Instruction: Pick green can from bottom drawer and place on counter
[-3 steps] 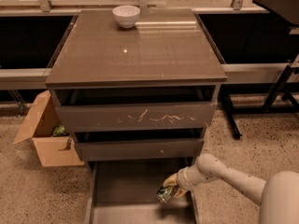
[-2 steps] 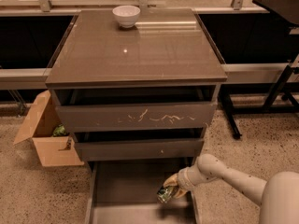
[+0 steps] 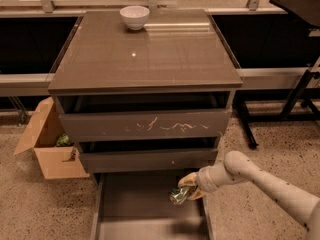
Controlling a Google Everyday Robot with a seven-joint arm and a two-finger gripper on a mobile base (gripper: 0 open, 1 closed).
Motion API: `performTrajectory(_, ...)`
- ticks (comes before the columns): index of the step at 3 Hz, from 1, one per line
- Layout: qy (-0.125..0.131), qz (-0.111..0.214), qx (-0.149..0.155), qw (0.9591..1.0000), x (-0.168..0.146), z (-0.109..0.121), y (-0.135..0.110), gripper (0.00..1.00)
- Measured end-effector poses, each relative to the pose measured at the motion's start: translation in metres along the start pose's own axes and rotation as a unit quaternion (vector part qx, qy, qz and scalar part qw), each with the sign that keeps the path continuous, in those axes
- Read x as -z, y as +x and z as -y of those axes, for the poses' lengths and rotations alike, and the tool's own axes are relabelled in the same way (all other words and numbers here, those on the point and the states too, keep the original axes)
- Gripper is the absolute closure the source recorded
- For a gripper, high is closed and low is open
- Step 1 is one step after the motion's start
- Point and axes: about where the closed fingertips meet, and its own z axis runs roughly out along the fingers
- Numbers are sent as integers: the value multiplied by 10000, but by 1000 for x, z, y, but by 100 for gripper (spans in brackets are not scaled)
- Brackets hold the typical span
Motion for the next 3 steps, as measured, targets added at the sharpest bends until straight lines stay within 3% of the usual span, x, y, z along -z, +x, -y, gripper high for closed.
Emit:
performTrajectory(1, 292, 93, 56, 9995, 41, 25, -14, 100)
performTrajectory(2, 292, 93, 56, 9995, 41, 25, -14, 100)
performTrajectory(3, 570, 133, 96, 9982, 64, 44, -26, 100)
